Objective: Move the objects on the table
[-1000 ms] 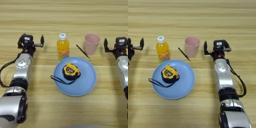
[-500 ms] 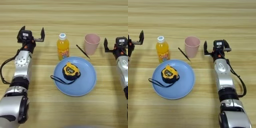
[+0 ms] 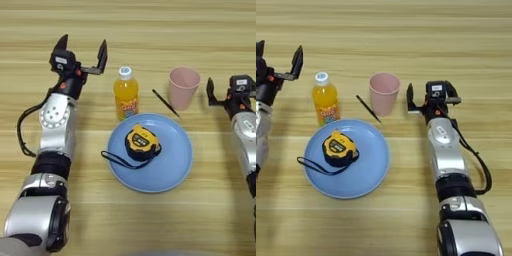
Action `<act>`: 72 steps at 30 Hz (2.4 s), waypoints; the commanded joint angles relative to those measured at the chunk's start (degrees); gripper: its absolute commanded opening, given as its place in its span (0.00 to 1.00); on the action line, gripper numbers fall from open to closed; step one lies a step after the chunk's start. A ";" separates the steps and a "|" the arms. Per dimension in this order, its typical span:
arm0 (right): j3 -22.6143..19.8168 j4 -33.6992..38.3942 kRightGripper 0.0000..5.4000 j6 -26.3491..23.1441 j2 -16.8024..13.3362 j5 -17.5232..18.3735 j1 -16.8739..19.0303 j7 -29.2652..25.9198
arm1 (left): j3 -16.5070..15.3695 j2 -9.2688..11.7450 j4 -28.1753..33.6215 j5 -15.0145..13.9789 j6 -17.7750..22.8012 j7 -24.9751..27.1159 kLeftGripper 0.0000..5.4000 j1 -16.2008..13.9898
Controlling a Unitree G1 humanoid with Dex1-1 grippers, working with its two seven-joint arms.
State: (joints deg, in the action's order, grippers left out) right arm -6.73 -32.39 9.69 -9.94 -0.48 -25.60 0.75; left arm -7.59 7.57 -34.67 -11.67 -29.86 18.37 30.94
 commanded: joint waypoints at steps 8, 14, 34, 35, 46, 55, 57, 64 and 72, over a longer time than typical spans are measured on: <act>0.29 -0.52 1.00 0.63 0.29 -0.33 -1.03 0.51 | 3.59 -1.76 8.97 -3.81 4.13 8.33 1.00 -4.19; 0.31 -0.64 1.00 0.76 0.30 -0.34 -1.08 0.57 | 6.01 -1.63 12.63 -5.02 7.20 13.35 1.00 -6.64; 0.25 -0.02 1.00 0.71 0.23 -0.19 -0.75 0.49 | 8.79 -0.72 3.71 3.50 7.52 11.59 1.00 -6.32; 0.25 -0.01 1.00 0.71 0.23 -0.19 -0.75 0.49 | 8.83 -0.60 2.71 4.09 7.44 11.19 1.00 -6.04; 0.34 0.52 1.00 0.48 0.33 -0.24 -0.60 0.54 | 8.82 -0.31 -4.23 6.56 7.13 9.45 1.00 -4.12; 0.38 0.86 1.00 0.33 0.38 -0.27 -0.47 0.54 | 9.42 -0.80 -4.97 7.69 6.63 9.79 1.00 -4.30; 0.41 1.09 1.00 0.21 0.41 -0.28 -0.41 0.57 | 9.86 -0.98 -4.51 7.67 6.55 10.28 1.00 -4.65; 0.43 1.35 1.00 0.06 0.42 -0.29 -0.32 0.58 | 10.64 -1.24 -3.36 6.87 6.28 12.23 0.86 -5.43; 0.43 1.50 1.00 0.03 0.40 -0.26 -0.19 0.57 | 10.04 -1.07 -2.95 7.61 5.75 10.44 0.65 -5.52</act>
State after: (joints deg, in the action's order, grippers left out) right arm -6.32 -31.66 10.47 -9.63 -0.66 -25.67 0.99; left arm 2.58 6.24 -38.26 -4.82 -23.15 29.84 25.59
